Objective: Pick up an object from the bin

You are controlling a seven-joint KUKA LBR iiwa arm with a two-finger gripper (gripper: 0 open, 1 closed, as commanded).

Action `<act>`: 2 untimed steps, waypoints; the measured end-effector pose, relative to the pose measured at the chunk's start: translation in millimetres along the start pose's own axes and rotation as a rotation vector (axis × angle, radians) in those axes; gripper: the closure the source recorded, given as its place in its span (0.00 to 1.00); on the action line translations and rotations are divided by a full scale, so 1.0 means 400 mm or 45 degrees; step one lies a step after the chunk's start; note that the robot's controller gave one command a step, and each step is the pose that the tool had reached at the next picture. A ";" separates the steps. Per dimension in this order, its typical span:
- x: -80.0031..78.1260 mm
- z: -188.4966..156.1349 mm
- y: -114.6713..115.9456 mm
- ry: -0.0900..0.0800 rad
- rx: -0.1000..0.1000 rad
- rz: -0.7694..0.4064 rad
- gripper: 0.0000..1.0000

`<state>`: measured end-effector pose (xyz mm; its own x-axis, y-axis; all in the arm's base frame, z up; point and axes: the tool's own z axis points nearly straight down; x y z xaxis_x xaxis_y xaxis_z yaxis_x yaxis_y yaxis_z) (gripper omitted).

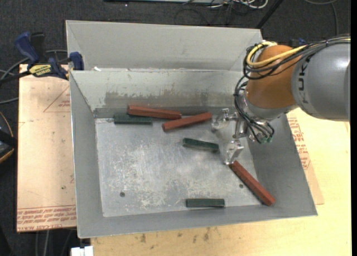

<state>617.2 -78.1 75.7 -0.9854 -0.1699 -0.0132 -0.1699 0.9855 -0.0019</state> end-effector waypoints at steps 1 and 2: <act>0.019 -0.013 0.139 -0.005 0.004 0.203 1.00; 0.019 -0.013 0.139 -0.005 0.004 0.202 1.00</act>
Offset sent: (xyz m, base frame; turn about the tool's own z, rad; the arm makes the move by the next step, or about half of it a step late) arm 0.0000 0.0000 0.0000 0.0000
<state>600.4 -24.7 80.8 -0.9998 -0.0120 -0.0177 -0.0119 0.9999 -0.0026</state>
